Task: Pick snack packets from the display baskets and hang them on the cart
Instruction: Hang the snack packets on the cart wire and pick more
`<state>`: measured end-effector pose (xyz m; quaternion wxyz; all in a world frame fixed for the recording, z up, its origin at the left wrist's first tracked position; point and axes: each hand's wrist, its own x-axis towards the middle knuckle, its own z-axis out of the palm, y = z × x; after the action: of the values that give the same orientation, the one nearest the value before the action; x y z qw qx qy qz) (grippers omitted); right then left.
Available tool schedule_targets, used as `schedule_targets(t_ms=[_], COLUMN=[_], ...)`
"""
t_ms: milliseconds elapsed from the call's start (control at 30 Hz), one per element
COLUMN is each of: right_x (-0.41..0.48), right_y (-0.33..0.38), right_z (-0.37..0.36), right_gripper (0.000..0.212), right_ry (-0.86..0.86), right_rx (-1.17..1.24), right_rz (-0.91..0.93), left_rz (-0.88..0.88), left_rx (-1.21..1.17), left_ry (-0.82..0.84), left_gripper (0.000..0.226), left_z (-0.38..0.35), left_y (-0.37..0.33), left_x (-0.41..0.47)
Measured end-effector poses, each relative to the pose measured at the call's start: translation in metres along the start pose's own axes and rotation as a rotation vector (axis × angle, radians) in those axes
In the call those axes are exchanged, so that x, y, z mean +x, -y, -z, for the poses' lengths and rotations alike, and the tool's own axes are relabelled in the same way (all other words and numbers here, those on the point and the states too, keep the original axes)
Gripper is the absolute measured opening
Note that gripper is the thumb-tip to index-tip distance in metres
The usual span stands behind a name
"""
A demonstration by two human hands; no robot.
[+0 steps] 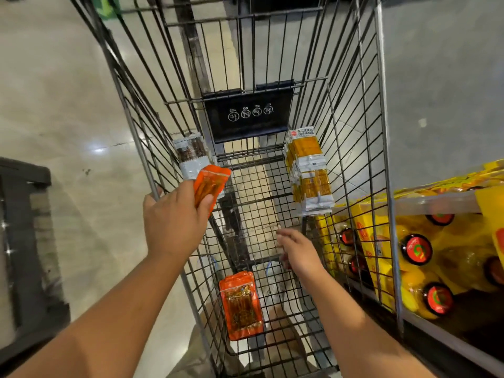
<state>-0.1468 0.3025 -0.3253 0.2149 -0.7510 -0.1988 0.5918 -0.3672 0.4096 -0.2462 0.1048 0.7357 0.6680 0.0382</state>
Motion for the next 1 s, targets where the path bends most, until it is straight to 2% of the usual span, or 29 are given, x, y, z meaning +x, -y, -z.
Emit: schedule_targets(t_ms=[100,200,300,367,467,533,667,733,800,833,933,1000], right_x=[-0.024,-0.043,-0.054,-0.058,-0.062,-0.064,-0.064,-0.058,-0.048,-0.043,-0.031,-0.025], right_y=[-0.003,0.020,0.047,0.063,0.075,0.077,0.062,0.045,0.026,0.016,-0.011,-0.028], right_z=[-0.005,-0.003,0.008,0.013,0.015,0.013,0.014,0.017,0.020,0.022,0.018,0.009], right_gripper=[0.016,0.016,0.022,0.029,0.041,0.038,0.015,0.009,0.009,0.008,0.010,0.013], right_ry=[0.074,0.152,0.200,0.290,0.442,0.498,0.482,0.437,0.375,0.339,0.259,0.255], right_rx=[-0.124,-0.012,0.081,0.142,0.185,0.230,0.274,0.281,0.216,0.133,-0.192,-0.368], right_rz=[0.083,0.132,0.207,0.244,0.265,0.271,0.228,0.161,0.105,0.080,0.028,0.001], left_rz=[0.027,0.061,0.208,0.313,0.356,0.324,0.207,0.213,0.300,0.361,0.496,0.509], left_rx=[-0.040,-0.147,-0.394,-0.619,-0.824,-0.767,-0.451,-0.414,-0.414,-0.451,-0.672,-0.673], left_ry=[0.044,0.116,0.175,0.183,0.214,0.215,0.245,0.150,0.008,-0.021,0.044,0.021], left_gripper=[0.026,0.020,0.014,0.011,0.023,0.022,0.026,0.038,0.045,0.056,0.083,0.079], left_z=[0.006,0.019,0.034,0.041,0.042,0.041,0.039,0.036,0.027,0.021,0.005,-0.002], left_y=[0.000,-0.003,-0.008,-0.015,-0.030,-0.038,-0.038,-0.029,-0.018,-0.014,-0.017,-0.020], left_x=[-0.001,-0.002,-0.008,-0.019,-0.040,-0.047,-0.051,-0.057,-0.067,-0.072,-0.086,-0.092])
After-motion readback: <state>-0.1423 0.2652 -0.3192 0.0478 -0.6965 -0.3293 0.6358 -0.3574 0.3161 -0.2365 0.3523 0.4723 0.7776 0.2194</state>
